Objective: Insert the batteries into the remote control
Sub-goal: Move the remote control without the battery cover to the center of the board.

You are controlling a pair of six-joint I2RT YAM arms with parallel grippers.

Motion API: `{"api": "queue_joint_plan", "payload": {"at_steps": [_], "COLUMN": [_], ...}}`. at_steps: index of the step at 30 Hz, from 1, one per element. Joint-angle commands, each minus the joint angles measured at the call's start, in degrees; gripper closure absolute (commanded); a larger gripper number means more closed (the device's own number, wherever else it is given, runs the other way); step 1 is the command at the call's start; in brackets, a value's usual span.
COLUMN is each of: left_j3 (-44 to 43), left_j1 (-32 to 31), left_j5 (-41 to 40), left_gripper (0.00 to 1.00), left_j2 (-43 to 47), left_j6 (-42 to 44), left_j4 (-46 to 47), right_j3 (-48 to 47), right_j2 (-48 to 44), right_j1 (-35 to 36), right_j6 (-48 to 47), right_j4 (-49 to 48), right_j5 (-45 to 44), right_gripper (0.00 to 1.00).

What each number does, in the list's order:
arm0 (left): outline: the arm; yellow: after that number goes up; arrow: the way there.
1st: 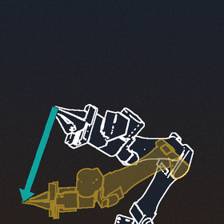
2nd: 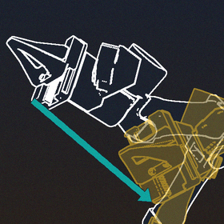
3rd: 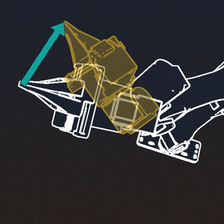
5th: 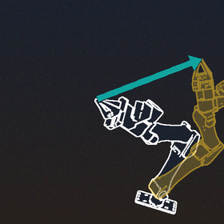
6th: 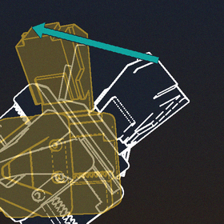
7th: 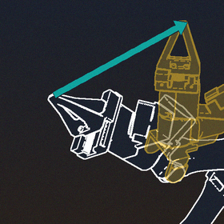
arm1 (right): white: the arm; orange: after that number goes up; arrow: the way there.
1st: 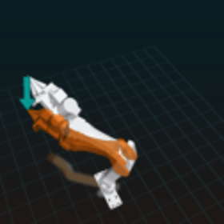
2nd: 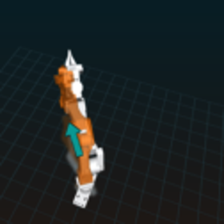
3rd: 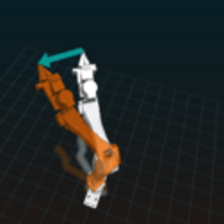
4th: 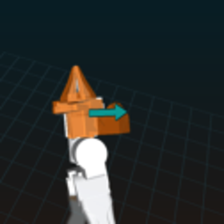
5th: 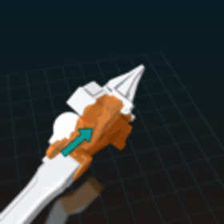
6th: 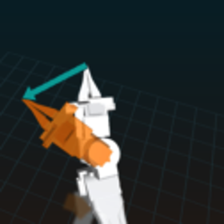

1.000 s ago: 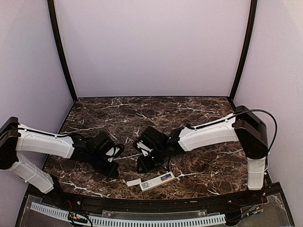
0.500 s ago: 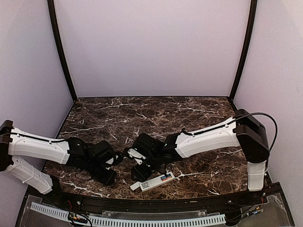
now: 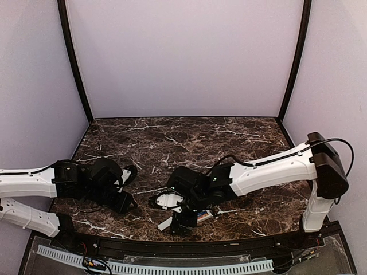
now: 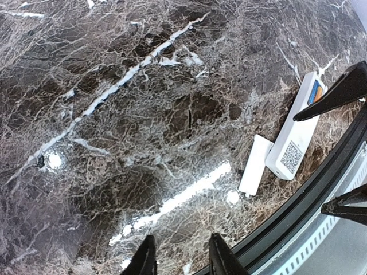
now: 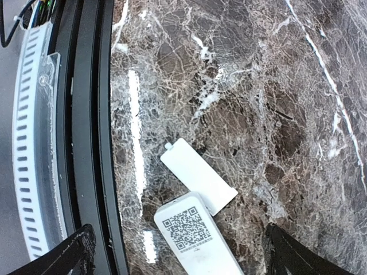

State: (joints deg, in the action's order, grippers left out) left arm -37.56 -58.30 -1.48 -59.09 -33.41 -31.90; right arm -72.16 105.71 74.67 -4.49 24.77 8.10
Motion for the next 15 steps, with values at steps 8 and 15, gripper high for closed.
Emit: {"api": "queue_joint_plan", "payload": {"at_steps": [8, 15], "left_j3": [1.24, 0.87], "left_j1": [-0.16, -0.23], "left_j5": [-0.42, 0.23], "left_gripper": [0.51, 0.52], "left_j2": [2.25, 0.59], "left_j6": [0.92, 2.41], "left_j4": [0.04, 0.41], "right_j3": [-3.25, 1.62], "right_j2": [7.56, 5.30], "right_j1": [-0.50, -1.56], "right_j6": [-13.10, -11.27], "right_j4": [9.73, 6.58], "right_j5": [-3.50, -7.78], "right_gripper": [0.18, 0.56]}}
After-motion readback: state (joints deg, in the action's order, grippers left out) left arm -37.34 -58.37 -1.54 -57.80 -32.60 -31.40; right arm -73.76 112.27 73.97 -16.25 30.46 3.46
